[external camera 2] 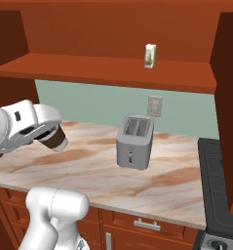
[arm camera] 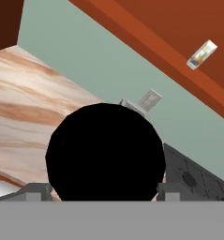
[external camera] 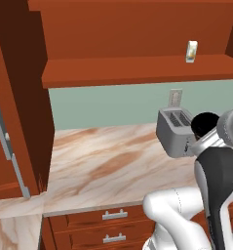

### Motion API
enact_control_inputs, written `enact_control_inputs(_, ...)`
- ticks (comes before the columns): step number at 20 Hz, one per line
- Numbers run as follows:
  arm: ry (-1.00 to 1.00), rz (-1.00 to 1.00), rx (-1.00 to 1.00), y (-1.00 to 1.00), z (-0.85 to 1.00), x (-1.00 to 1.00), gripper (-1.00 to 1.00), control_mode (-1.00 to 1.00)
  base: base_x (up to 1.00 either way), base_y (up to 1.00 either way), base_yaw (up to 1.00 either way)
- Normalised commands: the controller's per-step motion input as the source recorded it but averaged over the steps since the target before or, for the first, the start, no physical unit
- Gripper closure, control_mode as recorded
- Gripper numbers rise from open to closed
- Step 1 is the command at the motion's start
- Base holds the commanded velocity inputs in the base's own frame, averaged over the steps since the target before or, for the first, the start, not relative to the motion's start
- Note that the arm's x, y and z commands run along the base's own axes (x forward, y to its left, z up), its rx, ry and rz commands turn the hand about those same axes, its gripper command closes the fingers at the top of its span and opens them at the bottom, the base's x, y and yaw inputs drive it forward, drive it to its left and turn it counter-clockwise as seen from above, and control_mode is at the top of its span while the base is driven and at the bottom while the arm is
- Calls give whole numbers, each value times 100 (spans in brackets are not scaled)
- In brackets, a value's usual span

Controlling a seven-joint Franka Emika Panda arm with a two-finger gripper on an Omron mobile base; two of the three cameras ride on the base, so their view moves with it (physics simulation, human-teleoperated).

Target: Sort all alcoholic drinks to one cabinet, and non-alcoholic drinks to the other.

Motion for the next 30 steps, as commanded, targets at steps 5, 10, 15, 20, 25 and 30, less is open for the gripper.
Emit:
enact_control_inputs(5,0,0,11,0,28,6,100,-100,0,0,0)
enact_control_inputs(10,0,0,14,1,28,9,100,-100,0,0,0)
enact_control_inputs(15,0,0,12,9,16,10,100,-100,0,0,0)
enact_control_inputs(20,0,0,11,10,10,8,100,-100,0,0,0)
enact_control_inputs(25,-3,0,12,8,14,9,100,-100,0,0,0)
enact_control_inputs(30,-2,0,13,14,20,15,100,-100,0,0,0)
